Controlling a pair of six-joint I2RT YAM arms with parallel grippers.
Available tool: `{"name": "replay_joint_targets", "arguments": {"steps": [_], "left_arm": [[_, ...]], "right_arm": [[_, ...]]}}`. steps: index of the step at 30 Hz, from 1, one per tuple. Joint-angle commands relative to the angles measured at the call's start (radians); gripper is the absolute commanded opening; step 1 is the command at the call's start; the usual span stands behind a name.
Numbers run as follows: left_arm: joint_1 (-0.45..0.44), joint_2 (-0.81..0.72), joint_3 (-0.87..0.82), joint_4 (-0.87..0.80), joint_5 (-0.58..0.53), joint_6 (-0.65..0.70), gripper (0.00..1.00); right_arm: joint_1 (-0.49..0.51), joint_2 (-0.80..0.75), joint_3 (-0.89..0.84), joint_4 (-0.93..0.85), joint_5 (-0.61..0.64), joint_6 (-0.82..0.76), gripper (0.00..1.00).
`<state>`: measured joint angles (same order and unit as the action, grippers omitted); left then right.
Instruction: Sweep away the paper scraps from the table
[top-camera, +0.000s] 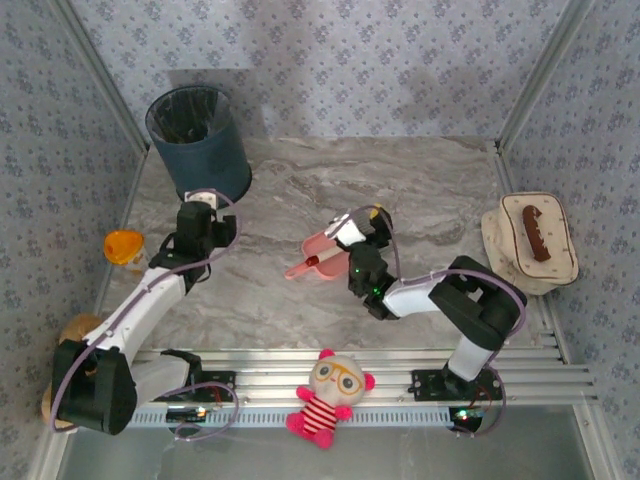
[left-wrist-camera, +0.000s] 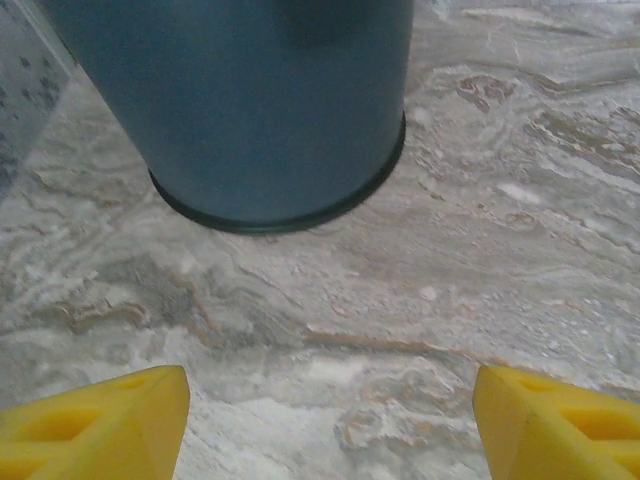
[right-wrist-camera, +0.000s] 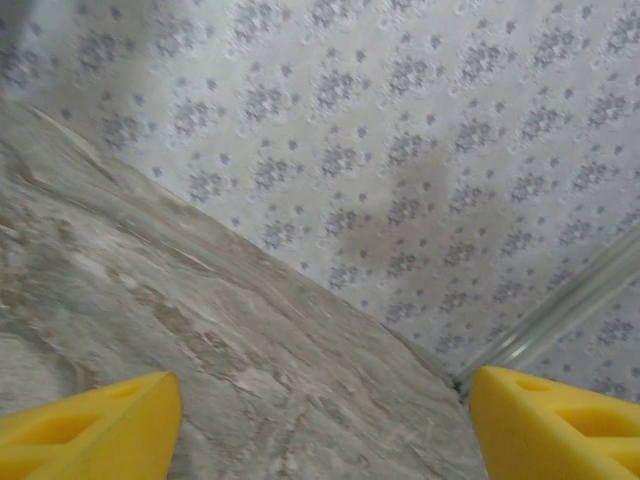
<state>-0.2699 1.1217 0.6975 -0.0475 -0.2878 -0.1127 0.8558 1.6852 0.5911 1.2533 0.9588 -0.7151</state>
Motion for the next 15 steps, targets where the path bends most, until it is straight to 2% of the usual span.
{"name": "replay_joint_targets", "arguments": {"steps": [1, 10, 15], "left_arm": [[0.008, -0.01, -0.042, 0.18, -0.062, 0.086, 0.75], [0.055, 0.055, -0.138, 0.347, -0.067, 0.159, 0.75], [0.098, 0.115, -0.144, 0.37, -0.035, 0.146, 0.75]], "right_arm": [[-0.044, -0.013, -0.023, 0.05, 0.029, -0.029, 0.78], [-0.201, -0.072, -0.09, -0.11, -0.016, 0.122, 0.78], [-0.292, -0.1, -0.139, -0.169, -0.103, 0.187, 0.78]]}}
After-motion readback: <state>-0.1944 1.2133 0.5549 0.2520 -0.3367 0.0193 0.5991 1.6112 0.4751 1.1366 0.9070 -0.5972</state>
